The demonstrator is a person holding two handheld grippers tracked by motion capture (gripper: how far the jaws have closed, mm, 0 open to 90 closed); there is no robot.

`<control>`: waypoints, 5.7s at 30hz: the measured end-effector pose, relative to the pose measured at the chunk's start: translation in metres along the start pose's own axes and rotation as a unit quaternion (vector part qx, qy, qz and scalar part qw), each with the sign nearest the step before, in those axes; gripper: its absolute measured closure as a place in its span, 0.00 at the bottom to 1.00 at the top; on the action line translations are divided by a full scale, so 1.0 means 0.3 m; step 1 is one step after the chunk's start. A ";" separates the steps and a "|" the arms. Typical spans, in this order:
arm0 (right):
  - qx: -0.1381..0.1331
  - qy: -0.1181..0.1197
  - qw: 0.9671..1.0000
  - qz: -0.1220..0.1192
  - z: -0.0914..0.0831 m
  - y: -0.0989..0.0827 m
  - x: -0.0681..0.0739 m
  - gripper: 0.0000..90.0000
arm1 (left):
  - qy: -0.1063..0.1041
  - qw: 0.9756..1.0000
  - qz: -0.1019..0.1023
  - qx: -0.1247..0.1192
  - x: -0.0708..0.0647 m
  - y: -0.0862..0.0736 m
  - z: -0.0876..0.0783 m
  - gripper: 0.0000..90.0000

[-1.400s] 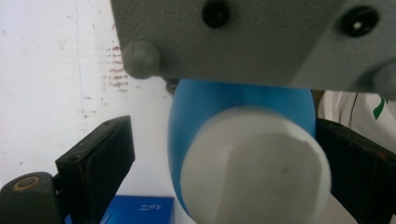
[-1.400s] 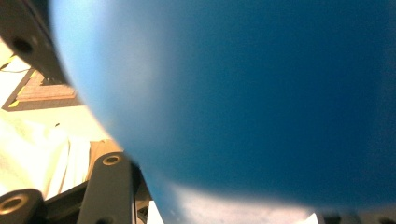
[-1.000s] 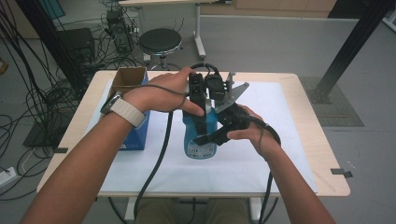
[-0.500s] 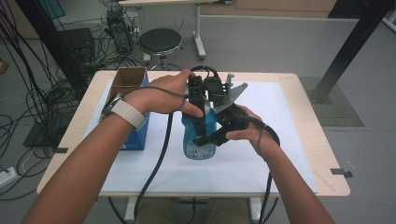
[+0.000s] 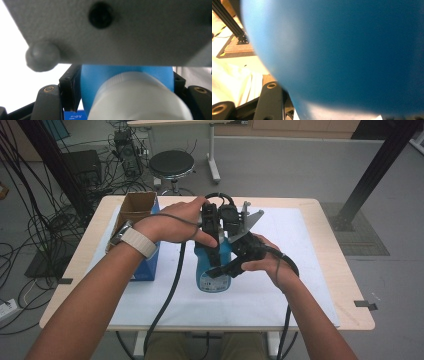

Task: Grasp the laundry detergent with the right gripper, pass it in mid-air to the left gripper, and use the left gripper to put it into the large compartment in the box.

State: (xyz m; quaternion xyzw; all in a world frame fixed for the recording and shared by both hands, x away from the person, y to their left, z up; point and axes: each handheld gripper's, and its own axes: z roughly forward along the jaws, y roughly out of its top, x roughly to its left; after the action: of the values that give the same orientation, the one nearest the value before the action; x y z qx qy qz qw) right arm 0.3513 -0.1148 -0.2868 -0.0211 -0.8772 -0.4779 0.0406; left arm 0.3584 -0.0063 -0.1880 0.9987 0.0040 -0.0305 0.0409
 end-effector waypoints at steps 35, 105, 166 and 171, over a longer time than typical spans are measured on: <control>0.009 0.001 1.000 -0.008 0.016 0.015 0.003 0.49 | 0.010 1.000 -0.001 -0.011 -0.018 -0.034 -0.001 0.42; 0.014 0.001 1.000 -0.015 0.014 0.022 0.004 0.48 | 0.010 1.000 -0.004 -0.024 -0.019 -0.045 -0.005 0.42; 0.307 -0.147 0.938 0.063 -0.385 -0.144 -0.060 0.13 | 0.112 0.919 -0.377 -0.019 0.102 -0.141 -0.287 0.42; 0.307 -0.150 0.938 0.066 -0.389 -0.150 -0.065 0.13 | 0.115 0.907 -0.406 -0.019 0.115 -0.147 -0.336 0.42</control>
State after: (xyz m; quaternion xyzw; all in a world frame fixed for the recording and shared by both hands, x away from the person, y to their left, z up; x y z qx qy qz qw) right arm 0.3733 -0.2371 -0.2632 -0.1367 -0.9738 -0.1730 -0.0555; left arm 0.3985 0.0461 -0.0935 0.9064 0.4142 0.0704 0.0434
